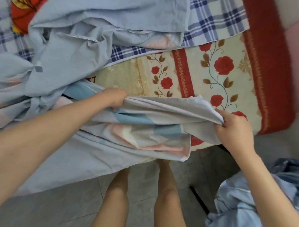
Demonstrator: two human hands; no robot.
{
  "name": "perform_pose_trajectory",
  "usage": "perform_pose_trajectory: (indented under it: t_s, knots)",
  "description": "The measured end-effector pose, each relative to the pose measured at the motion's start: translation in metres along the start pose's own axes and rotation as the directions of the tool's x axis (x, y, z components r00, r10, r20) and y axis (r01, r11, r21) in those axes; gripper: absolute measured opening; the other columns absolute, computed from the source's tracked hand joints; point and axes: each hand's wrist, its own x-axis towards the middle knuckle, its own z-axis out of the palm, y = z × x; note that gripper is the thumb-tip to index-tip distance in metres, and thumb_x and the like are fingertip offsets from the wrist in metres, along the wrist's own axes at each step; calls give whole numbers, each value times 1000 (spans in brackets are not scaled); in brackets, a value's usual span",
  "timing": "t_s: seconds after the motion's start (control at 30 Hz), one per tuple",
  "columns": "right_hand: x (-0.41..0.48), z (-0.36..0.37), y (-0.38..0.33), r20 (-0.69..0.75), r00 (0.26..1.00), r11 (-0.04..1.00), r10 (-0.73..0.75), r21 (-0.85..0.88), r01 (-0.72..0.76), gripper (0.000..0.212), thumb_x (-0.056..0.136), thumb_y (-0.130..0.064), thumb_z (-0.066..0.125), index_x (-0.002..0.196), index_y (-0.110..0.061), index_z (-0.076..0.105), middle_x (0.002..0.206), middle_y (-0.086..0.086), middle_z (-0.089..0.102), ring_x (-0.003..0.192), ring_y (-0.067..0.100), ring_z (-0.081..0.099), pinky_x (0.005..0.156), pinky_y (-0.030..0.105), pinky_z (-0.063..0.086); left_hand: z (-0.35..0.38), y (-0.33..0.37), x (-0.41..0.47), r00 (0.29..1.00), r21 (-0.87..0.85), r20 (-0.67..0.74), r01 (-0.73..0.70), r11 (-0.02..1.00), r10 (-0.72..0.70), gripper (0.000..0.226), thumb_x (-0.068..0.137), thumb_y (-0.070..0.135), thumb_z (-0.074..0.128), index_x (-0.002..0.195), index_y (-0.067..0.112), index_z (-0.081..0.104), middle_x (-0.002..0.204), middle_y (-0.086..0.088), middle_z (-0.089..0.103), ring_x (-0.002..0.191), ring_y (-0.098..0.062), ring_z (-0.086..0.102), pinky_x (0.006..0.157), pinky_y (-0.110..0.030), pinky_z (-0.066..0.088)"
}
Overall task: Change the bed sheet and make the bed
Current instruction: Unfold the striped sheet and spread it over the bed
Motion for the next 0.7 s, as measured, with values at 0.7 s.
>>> perform_pose_trajectory:
  t_s: [0.7]
  knots:
    - [37,-92,184,-601,429,708,674,362,-606,26,82,-3,46,96,-9,67,89,17,67,72,33,55,57,31,26,-287,256,110,666,-240,-744,-341,909,54,34,89,6,49,120,-4,45,133,-27,34,108,-41,51,93,-43,41]
